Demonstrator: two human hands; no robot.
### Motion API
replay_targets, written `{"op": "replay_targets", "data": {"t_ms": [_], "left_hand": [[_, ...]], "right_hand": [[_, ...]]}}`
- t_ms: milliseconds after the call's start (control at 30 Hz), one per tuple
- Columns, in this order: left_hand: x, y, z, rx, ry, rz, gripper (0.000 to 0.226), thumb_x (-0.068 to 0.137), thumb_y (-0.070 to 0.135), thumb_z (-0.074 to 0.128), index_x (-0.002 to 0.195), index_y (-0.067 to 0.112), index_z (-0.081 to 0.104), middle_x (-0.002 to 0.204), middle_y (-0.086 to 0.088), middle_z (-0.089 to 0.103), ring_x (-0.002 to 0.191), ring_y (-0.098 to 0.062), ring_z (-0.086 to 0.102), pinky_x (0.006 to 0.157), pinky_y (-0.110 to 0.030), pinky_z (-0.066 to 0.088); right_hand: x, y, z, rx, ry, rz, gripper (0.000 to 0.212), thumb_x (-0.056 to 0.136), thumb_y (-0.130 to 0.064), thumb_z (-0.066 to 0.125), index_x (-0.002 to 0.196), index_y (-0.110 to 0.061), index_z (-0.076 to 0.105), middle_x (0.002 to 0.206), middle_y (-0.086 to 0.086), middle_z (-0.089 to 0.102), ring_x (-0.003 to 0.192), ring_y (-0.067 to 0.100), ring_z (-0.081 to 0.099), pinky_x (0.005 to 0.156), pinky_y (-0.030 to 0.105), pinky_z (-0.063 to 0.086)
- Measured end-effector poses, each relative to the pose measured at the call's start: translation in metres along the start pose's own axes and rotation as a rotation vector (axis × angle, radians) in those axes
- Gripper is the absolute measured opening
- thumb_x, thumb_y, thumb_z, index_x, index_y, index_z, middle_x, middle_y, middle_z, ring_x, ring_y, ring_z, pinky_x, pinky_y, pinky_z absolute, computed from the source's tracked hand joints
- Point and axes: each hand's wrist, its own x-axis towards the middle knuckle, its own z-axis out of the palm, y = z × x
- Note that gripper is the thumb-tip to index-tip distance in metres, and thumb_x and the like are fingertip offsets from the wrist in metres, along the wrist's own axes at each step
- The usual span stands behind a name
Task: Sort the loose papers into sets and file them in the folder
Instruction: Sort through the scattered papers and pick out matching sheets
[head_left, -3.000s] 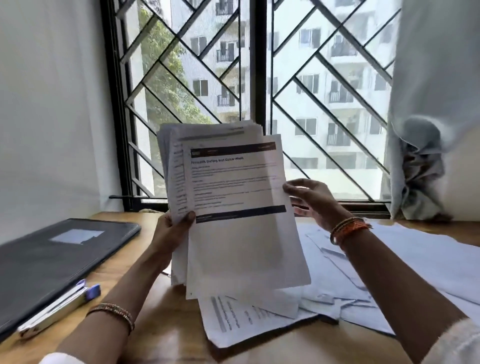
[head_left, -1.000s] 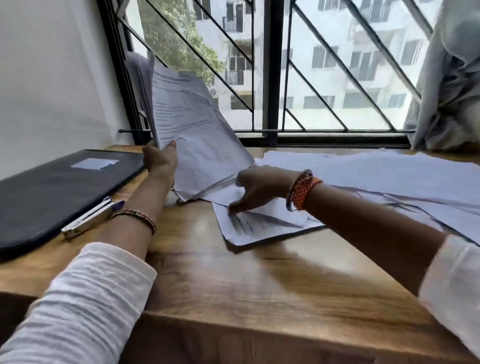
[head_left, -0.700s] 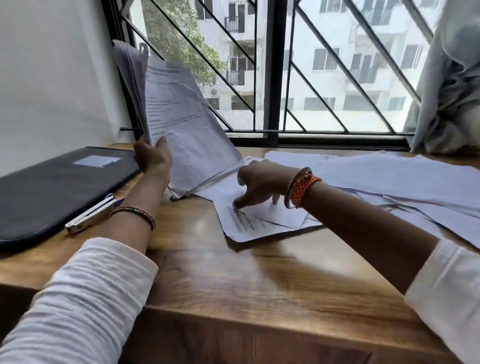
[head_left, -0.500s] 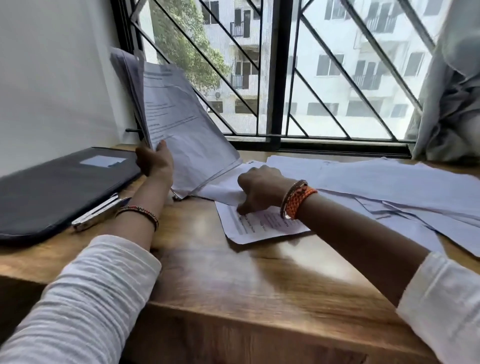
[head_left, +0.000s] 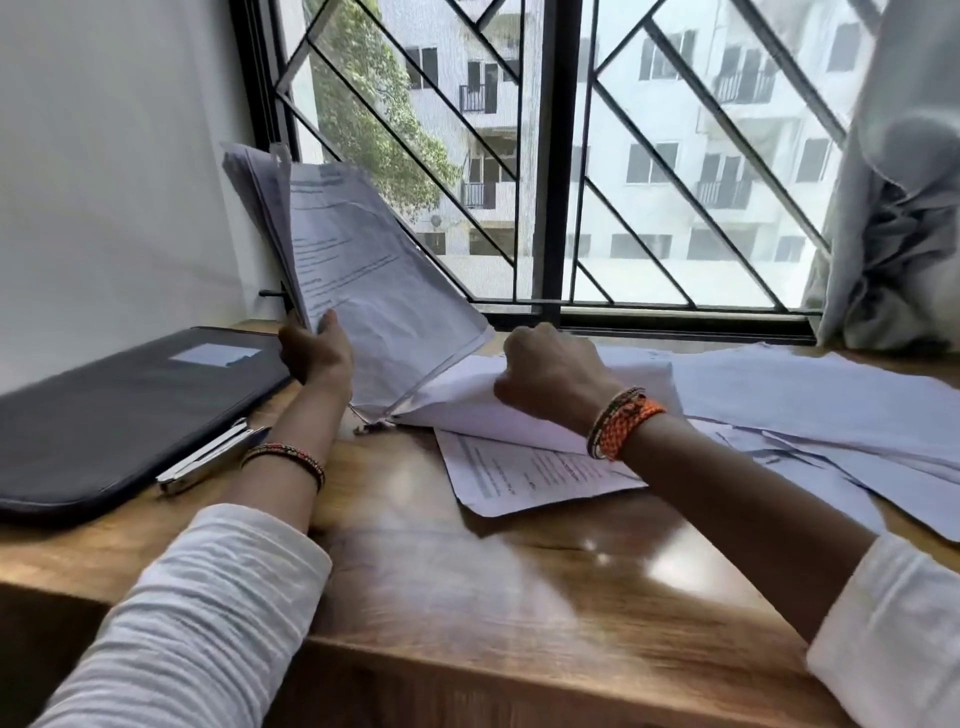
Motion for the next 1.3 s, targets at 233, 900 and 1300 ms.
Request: {"op": "replay_targets", "data": {"t_ms": [233, 900, 1300], "left_hand": [[-0.002, 0.001, -0.006, 0.052, -0.033, 0.061, 0.040, 0.091, 0.020, 0.058, 0.126, 0.001, 0.056, 0.130, -0.022, 0.054, 0.122, -0.036, 0.049, 0.099, -0.034, 0.038], [-0.045, 0.022, 0.011, -0.281, -0.782, -0.075, 0.006, 0.090, 0.007, 0.062, 0.087, 0.012, 0.066, 0.089, -0.011, 0.066, 0.077, -0.026, 0.059, 0.074, -0.038, 0.054], [-0.084, 0.019, 0.020, -0.370, -0.791, -0.173, 0.011, 0.094, 0.011, 0.058, 0.087, 0.006, 0.063, 0.073, -0.008, 0.070, 0.067, -0.027, 0.063, 0.056, -0.032, 0.056]], "right_hand": [[0.002, 0.046, -0.088, 0.391, -0.610, -0.063, 0.040, 0.083, -0.065, 0.050, 0.092, -0.028, 0.061, 0.064, -0.023, 0.064, 0.058, -0.007, 0.061, 0.059, 0.015, 0.046], [0.070, 0.058, -0.105, -0.460, -0.280, -0.187, 0.034, 0.085, -0.003, 0.048, 0.111, -0.014, 0.066, 0.109, 0.006, 0.066, 0.101, 0.023, 0.062, 0.087, 0.037, 0.044], [0.052, -0.005, 0.030, -0.433, 0.571, -0.001, 0.118, 0.065, -0.063, 0.071, 0.153, -0.024, 0.002, 0.159, 0.016, 0.007, 0.144, 0.042, 0.010, 0.112, 0.063, 0.005]]}}
